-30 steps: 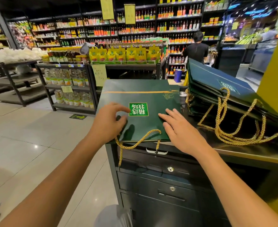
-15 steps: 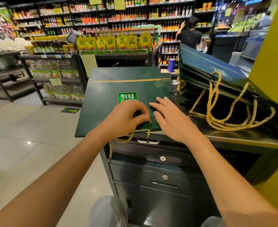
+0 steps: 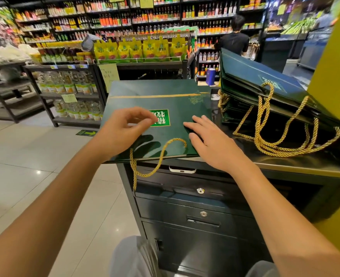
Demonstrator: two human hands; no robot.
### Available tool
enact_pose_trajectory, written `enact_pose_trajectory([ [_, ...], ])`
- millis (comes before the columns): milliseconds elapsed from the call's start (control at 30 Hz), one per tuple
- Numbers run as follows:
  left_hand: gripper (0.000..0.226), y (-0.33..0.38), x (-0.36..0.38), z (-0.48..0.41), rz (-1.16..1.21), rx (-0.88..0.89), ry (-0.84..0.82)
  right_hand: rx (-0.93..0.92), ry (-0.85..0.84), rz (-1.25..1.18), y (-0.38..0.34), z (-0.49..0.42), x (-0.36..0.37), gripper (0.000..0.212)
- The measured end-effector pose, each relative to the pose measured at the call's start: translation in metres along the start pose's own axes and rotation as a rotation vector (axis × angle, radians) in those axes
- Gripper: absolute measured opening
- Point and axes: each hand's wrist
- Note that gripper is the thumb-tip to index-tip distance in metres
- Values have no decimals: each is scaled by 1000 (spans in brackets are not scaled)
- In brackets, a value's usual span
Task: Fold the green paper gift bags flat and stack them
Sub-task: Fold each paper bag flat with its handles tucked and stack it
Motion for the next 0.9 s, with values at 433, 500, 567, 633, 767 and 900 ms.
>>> enact_pose_trajectory([
  [433, 18, -43, -32, 35, -421, 61, -33, 2, 7, -32, 3, -1, 1, 45],
  [500, 14, -43, -28, 34, -381, 65, -10, 5, 5, -29, 3, -1, 1, 45],
  [567, 10, -44, -25, 34, -204, 9, 12, 9, -1, -25, 2, 0, 0, 45],
  [633, 11, -45, -25, 36, 82, -89, 43, 10, -1, -27, 2, 0, 0, 45],
  [767, 23, -37, -30, 38, 666, -202, 48, 3, 0, -26, 1, 0, -1, 45],
  [900, 18, -38, -37, 36, 773, -150, 72, 9, 0, -26, 2, -1, -1, 45],
])
Point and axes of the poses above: each hand's wrist, its own z-axis away from the middle knuckle, its own x-axis out of the palm, y = z × x, and after that the axes turned 13 degrees about -x, right-handed
